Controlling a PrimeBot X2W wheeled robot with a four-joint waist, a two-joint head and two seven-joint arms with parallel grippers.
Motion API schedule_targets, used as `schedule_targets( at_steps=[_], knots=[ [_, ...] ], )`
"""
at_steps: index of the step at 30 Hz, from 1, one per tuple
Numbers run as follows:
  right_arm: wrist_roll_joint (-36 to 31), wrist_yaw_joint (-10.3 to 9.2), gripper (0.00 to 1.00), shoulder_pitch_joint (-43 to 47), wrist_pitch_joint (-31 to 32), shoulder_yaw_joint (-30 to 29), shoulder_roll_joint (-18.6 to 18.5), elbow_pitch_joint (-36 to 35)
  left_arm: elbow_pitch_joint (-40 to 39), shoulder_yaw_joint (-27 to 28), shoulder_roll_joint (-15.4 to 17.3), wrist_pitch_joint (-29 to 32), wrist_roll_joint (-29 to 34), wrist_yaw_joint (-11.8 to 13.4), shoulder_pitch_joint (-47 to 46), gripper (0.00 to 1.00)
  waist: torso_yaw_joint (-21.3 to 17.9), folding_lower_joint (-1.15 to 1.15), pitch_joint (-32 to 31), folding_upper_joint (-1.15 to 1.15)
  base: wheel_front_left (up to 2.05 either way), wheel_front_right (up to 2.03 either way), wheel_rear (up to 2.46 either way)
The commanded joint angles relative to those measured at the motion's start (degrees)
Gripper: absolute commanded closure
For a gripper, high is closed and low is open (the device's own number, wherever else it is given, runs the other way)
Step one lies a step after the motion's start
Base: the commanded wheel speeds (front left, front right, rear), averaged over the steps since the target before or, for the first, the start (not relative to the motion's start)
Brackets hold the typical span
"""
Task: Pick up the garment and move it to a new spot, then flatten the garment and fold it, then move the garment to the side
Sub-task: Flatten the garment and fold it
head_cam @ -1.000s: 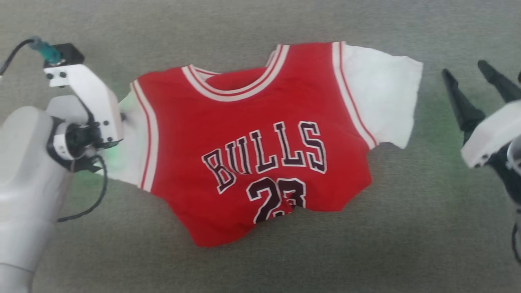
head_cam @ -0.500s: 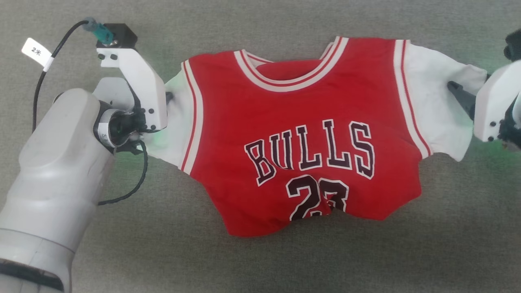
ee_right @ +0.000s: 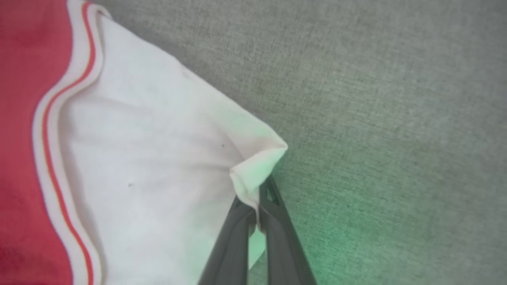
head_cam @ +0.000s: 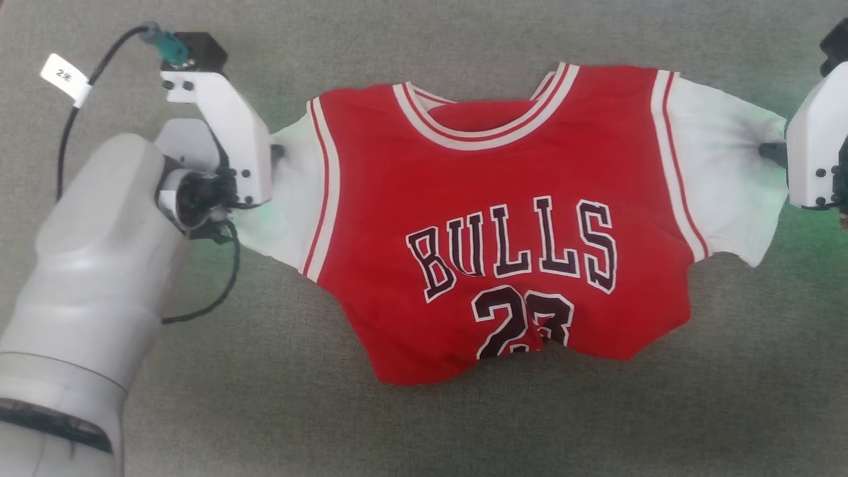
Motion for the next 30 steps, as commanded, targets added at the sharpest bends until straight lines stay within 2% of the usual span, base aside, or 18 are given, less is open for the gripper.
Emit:
schedule_targets(
  at_steps=[1, 10, 19, 23, 30],
  knots=[
    [0.14, -0.14, 1.0, 1.8, 1.61, 0.12, 0.32, 1.61, 1.31, -0.24, 1.17, 0.47, 0.42, 0.24, -0.55, 1.0, -0.48, 0.0, -1.01, 0.0, 0.0, 0.0, 0.0],
    [1.99, -0.13, 1.0, -2.08, -0.59, -1.65, 0.9, -3.25, -1.86, -0.87, 5.36, 0.71, 2.97, -0.82, -6.18, 1.0, -2.52, 0.0, -7.65, 0.0, 0.0, 0.0, 0.0],
    [2.73, -0.13, 1.0, -6.96, -3.3, -0.85, 2.39, -6.37, -7.63, -0.48, 10.47, 2.53, 4.07, -0.21, -10.3, 1.0, -5.45, 0.0, -15.39, 0.0, 0.0, 0.0, 0.0],
    [2.42, -0.13, 1.0, -11.27, -5.8, 0.08, 3.99, -6.02, -10.59, 0.24, 12.6, 2.66, 4.27, 0.09, -12.05, 1.0, -6.87, 0.0, -18.69, 0.0, 0.0, 0.0, 0.0],
    [2.16, -0.11, 1.0, -16.39, -8.25, 1.91, 5.5, -4.38, -13.18, 1.01, 14.31, 2.99, 4.2, 0.46, -14.19, 1.0, -8.02, 0.0, -21.56, 0.0, 0.0, 0.0, 0.0]
  ],
)
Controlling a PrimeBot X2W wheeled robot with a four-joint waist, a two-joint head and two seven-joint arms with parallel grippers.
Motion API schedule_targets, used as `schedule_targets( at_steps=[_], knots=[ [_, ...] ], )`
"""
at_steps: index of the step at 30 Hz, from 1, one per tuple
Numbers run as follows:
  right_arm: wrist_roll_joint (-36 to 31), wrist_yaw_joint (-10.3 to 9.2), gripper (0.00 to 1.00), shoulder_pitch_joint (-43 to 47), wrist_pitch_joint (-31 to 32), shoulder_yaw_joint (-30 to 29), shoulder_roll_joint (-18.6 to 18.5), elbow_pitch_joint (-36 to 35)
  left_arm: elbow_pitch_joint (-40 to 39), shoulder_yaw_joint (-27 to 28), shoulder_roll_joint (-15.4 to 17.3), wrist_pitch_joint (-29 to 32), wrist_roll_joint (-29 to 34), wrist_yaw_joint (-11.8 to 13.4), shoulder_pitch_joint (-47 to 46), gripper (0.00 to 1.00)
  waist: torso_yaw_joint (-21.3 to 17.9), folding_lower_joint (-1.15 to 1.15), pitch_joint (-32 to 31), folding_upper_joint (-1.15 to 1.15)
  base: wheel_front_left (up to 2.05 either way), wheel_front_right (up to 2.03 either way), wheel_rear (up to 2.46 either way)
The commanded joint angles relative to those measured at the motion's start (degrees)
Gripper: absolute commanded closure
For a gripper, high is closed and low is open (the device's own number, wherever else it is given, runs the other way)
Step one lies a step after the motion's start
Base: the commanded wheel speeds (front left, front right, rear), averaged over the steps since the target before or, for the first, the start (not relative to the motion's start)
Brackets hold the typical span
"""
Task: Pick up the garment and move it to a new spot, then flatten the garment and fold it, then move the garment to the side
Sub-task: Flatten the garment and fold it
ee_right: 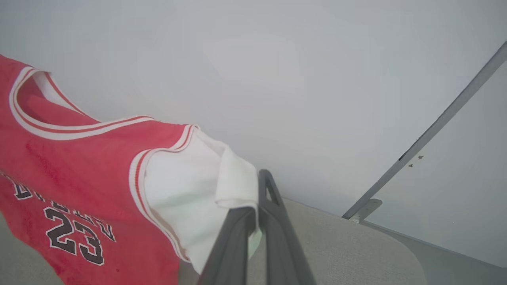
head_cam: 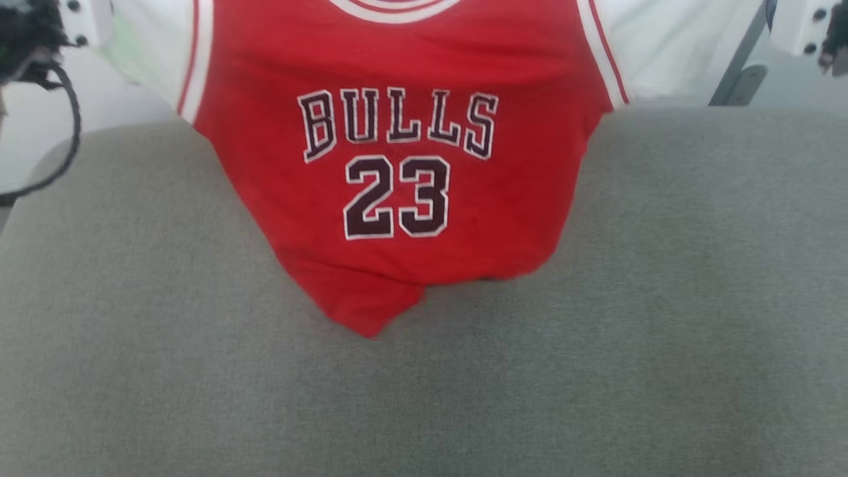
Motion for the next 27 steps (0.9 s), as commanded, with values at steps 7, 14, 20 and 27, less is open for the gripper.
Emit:
schedule_targets(
  at_steps=[7, 14, 20, 27],
  knots=[
    [0.78, -0.1, 1.0, -4.63, -3.17, 2.31, 0.65, 2.68, -2.16, 0.45, 1.14, 0.87, 0.18, 0.35, -2.58, 1.0, -1.19, 0.0, -2.26, 0.0, 0.0, 0.0, 0.0],
    [0.61, -0.1, 1.0, -8.84, -8.48, 4.87, -0.09, 5.89, -4.27, 1.12, 1.22, -1.63, 0.56, 0.55, -4.13, 1.0, -1.51, 0.0, 0.51, 0.0, 0.0, 0.0, 0.0],
    [-2.13, -0.09, 1.0, -13.38, -17.29, 6.66, -0.31, 9.77, -4.1, 1.7, -0.34, -9.36, 3.08, 0.68, -7.35, 1.0, -1.39, 0.0, 7.65, 0.0, 0.0, 0.0, 0.0],
    [-7.03, -0.1, 1.0, -21.06, -30.41, 9.47, 0.26, 15.55, -0.55, 1.37, -3.13, -21.63, 7.75, -0.38, -15.17, 1.0, -1.06, 0.0, 16.18, 0.0, 0.0, 0.0, 0.0]
  ],
)
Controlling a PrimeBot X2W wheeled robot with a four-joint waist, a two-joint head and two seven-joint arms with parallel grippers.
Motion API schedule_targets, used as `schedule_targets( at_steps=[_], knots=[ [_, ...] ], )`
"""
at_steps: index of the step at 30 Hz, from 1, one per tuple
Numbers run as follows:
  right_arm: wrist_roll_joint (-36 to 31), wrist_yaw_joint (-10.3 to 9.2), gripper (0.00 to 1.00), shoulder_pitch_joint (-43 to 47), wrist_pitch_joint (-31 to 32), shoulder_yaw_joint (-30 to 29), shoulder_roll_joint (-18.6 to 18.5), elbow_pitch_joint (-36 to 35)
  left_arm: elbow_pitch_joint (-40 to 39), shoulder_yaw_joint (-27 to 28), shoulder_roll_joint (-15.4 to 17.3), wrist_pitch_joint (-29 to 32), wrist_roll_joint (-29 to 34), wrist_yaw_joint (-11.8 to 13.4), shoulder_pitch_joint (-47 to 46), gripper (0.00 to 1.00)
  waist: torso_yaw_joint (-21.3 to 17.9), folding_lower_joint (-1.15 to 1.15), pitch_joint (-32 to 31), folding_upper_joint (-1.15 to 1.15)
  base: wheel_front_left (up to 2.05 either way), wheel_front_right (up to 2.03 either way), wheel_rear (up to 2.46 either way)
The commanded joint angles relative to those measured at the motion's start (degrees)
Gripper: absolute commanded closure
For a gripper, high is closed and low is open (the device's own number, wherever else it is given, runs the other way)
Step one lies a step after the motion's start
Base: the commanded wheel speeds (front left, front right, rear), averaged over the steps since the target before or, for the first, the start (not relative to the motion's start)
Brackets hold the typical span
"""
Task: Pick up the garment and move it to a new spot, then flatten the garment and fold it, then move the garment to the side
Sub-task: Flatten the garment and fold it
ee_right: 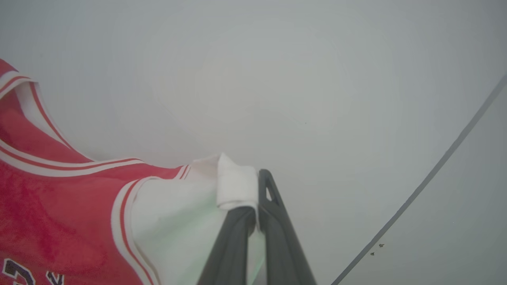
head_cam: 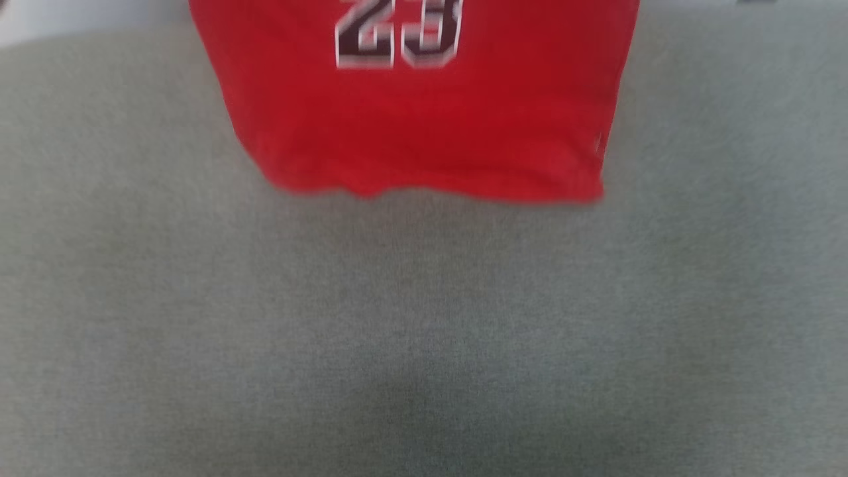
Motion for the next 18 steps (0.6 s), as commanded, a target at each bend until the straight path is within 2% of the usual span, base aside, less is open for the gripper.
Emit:
schedule_targets(
  at_steps=[1, 11, 13, 18],
  knots=[
    [-1.22, -0.1, 1.0, -1.73, -3.02, 0.28, 0.35, 1.13, 0.95, 0.05, -0.3, -2.31, 1.29, 0.05, -2.06, 1.0, 0.33, 0.0, 4.48, 0.0, 0.0, 0.0, 0.0],
    [-14.14, -0.1, 1.0, -13.51, -26.97, 0.56, 2.33, 11.63, 7.98, 0.39, -3.45, -25.1, 7.82, 0.22, -14.23, 1.0, 1.51, 0.0, 9.91, 0.0, 0.0, 0.0, 0.0],
    [-15.32, -0.1, 1.0, -14.22, -27.84, 0.39, 2.46, 12.6, 8.74, 0.59, -3.94, -27.01, 7.8, 0.22, -14.7, 1.0, 1.76, 0.0, 10.21, 0.0, 0.0, 0.0, 0.0],
    [-18.03, -0.1, 1.0, -13.55, -29.36, 1.48, 4.35, 16.59, 14.29, -0.52, -5.83, -29.6, 6.87, -2.5, -12.23, 1.0, 2.74, 0.0, 11.2, 0.0, 0.0, 0.0, 0.0]
  ],
)
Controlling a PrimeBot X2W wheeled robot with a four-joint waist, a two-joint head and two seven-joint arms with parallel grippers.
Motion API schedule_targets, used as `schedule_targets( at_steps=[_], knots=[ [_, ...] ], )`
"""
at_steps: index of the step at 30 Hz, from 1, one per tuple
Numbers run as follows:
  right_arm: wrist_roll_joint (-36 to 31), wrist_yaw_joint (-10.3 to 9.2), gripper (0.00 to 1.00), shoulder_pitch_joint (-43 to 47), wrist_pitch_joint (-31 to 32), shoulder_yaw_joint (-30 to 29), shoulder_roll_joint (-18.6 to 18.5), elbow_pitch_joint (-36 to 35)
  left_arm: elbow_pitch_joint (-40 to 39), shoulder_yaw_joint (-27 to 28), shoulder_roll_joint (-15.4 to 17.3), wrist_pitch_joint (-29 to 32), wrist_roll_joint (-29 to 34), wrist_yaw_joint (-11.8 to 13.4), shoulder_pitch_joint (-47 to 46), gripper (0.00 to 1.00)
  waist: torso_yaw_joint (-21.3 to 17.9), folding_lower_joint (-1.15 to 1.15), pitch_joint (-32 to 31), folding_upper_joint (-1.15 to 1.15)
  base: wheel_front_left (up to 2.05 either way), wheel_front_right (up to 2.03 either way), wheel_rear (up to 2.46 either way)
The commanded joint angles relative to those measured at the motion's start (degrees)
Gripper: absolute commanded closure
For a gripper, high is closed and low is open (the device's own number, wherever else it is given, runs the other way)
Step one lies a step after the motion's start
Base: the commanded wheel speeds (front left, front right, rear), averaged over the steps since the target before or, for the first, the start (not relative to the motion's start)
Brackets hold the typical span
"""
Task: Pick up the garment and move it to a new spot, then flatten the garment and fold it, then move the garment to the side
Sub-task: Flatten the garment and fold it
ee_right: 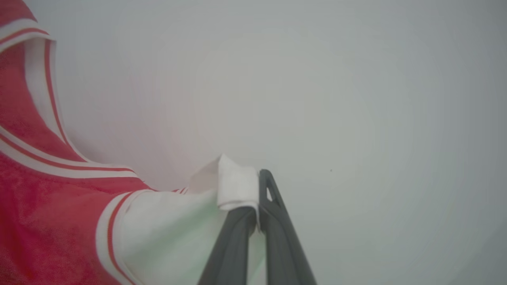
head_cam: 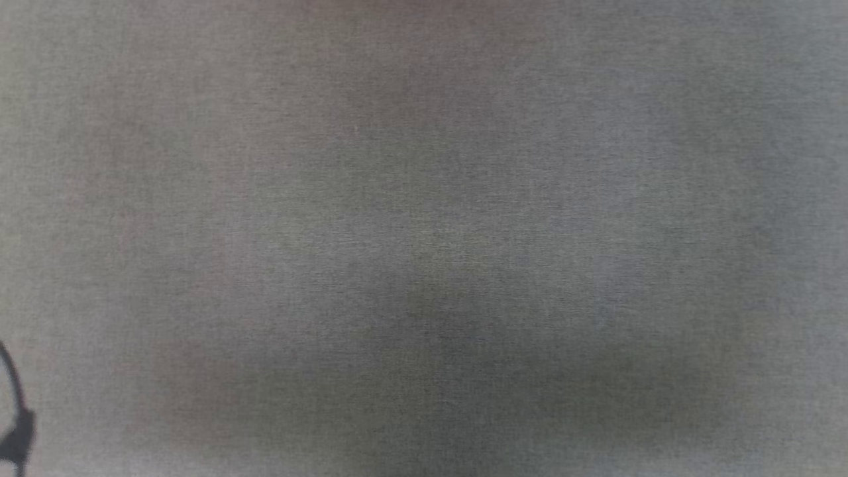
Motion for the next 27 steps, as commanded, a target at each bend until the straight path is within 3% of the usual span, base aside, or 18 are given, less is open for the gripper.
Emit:
schedule_targets(
  at_steps=[1, 8, 15, 24, 27],
  knots=[
    [0.53, -0.1, 1.0, 1.73, -0.35, 0.79, 0.42, 1.4, 1.52, -0.47, -0.11, -0.44, -0.37, -0.76, 2.31, 1.0, 0.36, 0.0, 0.23, 0.0, 0.0, 0.0, 0.0],
    [8.59, -0.1, 1.0, 11.01, 1.85, 7.92, 0.75, 3.66, 8.23, -4.24, -1.77, 3.17, -2.66, -3.0, 12.15, 1.0, 1.57, 0.0, -1.0, 0.0, 0.0, 0.0, 0.0],
    [21.71, -0.1, 1.0, 22.19, 8.44, 16.31, -4.39, -5.07, 6.46, -8.33, -2.29, 14.9, -10.65, -3.33, 23.78, 1.0, 2.31, 0.0, -4.81, 0.0, 0.0, 0.0, 0.0],
    [36.49, -0.1, 1.0, 37.87, 17.22, 20.02, -15.38, -21.93, -8.58, -11.82, 5.49, 29.57, -21.34, -3.34, 40.29, 1.0, 2.74, 0.0, -10.31, 0.0, 0.0, 0.0, 0.0],
    [39.35, -0.09, 1.0, 44.12, 19.57, 20.09, -19.44, -27.94, -15.82, -12.2, 8.88, 32.15, -22.9, -1.84, 47.12, 1.0, 2.56, 0.0, -11.81, 0.0, 0.0, 0.0, 0.0]
  ],
)
